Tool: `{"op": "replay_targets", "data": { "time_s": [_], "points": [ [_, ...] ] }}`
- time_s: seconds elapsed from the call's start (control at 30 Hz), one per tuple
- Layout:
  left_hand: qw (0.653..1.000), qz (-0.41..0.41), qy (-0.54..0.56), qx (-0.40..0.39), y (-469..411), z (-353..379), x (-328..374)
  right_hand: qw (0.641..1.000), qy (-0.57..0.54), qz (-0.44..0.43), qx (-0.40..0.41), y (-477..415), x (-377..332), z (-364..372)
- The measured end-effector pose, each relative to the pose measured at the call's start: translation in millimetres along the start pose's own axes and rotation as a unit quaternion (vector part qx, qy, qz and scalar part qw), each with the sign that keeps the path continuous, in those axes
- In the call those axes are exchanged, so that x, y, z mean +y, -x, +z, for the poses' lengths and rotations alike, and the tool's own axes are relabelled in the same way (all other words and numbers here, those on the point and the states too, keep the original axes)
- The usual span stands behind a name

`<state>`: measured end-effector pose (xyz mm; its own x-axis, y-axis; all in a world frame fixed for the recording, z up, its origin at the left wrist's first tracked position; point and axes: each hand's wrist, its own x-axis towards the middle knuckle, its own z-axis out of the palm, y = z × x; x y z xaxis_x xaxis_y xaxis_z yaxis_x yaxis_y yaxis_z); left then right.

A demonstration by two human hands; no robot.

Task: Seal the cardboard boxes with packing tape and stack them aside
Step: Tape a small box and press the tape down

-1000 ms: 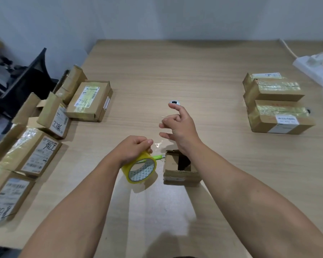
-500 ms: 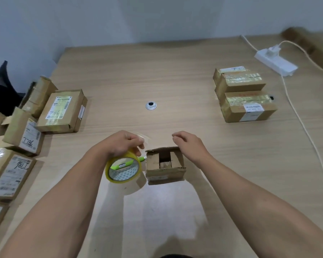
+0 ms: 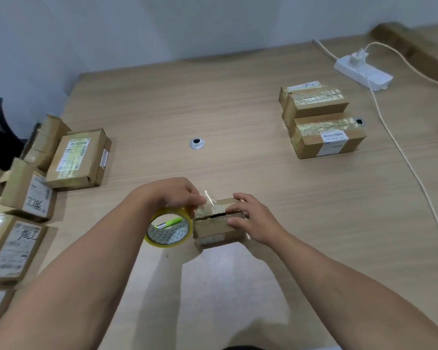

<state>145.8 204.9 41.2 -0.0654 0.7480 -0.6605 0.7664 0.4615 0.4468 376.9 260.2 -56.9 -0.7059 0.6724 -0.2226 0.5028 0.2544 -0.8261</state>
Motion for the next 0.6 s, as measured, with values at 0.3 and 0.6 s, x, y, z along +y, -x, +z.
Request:
{"op": "replay_targets", "data": {
  "time_s": [0.3,0.6],
  "points": [
    [0.986,-0.022,-0.147,-0.071,-37,24,32,0.988,-0.106,0.033,0.109,8,4,25],
    [0.977,-0.014,-0.169,-0.131,-59,22,49,0.975,-0.196,0.060,0.086,16,13,18]
  ]
}}
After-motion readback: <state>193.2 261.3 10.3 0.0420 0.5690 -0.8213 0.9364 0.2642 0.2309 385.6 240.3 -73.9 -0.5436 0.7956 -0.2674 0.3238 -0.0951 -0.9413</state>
